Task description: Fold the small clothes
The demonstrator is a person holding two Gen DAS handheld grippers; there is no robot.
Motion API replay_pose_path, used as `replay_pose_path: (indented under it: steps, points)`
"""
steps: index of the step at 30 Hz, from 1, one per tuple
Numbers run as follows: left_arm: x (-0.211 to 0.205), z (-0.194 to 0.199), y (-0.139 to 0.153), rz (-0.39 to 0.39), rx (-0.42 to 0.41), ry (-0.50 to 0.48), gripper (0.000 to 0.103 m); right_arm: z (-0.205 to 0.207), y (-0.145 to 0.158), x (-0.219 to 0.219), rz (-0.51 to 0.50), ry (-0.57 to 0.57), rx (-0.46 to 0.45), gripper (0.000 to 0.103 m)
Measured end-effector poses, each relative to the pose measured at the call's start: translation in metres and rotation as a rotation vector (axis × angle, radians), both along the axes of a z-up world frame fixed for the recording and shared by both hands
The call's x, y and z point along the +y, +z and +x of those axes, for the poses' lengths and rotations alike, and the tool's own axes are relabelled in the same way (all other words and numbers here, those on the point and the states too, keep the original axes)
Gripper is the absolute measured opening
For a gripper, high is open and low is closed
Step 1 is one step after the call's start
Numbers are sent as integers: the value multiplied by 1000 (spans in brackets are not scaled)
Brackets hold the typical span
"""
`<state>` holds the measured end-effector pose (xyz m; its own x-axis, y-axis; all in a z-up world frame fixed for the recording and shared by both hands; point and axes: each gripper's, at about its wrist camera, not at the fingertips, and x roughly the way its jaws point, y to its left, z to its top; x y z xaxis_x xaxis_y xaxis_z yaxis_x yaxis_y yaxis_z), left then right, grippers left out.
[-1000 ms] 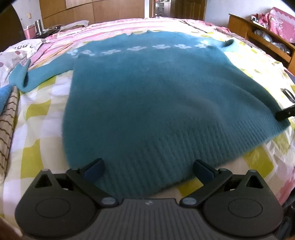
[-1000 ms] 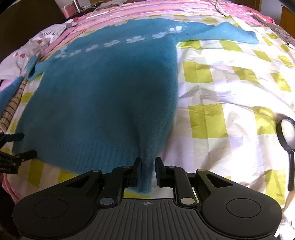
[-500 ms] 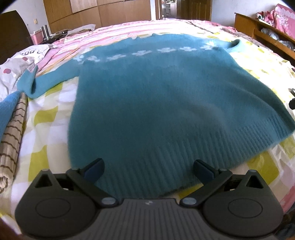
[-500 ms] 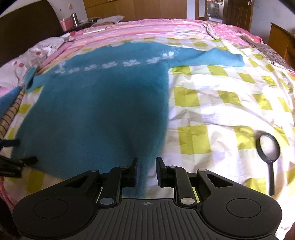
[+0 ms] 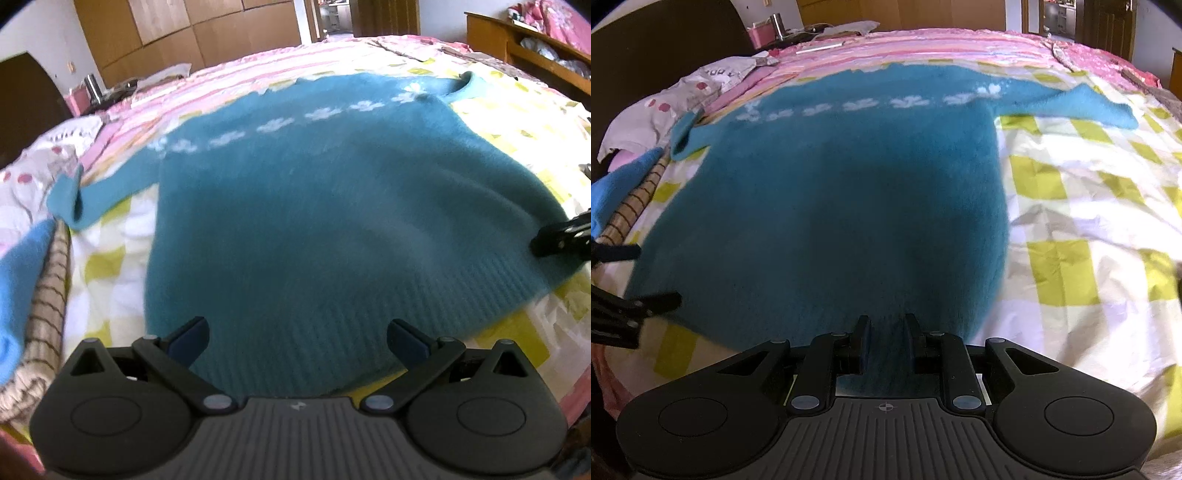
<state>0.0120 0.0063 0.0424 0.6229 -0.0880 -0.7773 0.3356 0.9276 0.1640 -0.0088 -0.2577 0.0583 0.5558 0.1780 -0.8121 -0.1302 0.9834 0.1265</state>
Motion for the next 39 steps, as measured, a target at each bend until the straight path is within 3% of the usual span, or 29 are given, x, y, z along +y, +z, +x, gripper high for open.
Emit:
replay_pose_path:
  steps: [5, 11, 14, 17, 22, 29, 39]
  points:
    - [-13, 3, 11, 33, -18, 10, 103, -3, -3, -9, 62, -22, -26, 20]
    - [-27, 5, 21, 20, -2, 47, 103, -9, 0, -17, 115, -12, -96, 20]
    - [-37, 11, 15, 32, 56, 57, 103, -7, -10, -23, 181, -34, -92, 21]
    - [-45, 22, -1, 54, 129, 76, 103, -9, -7, -24, 165, -3, -114, 22]
    - [-47, 33, -20, 0, 197, 120, 103, -10, -10, -29, 178, 3, -118, 25]
    - [-49, 38, -16, -56, 161, 85, 103, -11, -10, -36, 223, -42, -120, 25]
    - [-73, 86, -6, -170, 56, -4, 103, 29, 26, -56, 177, -145, -133, 27]
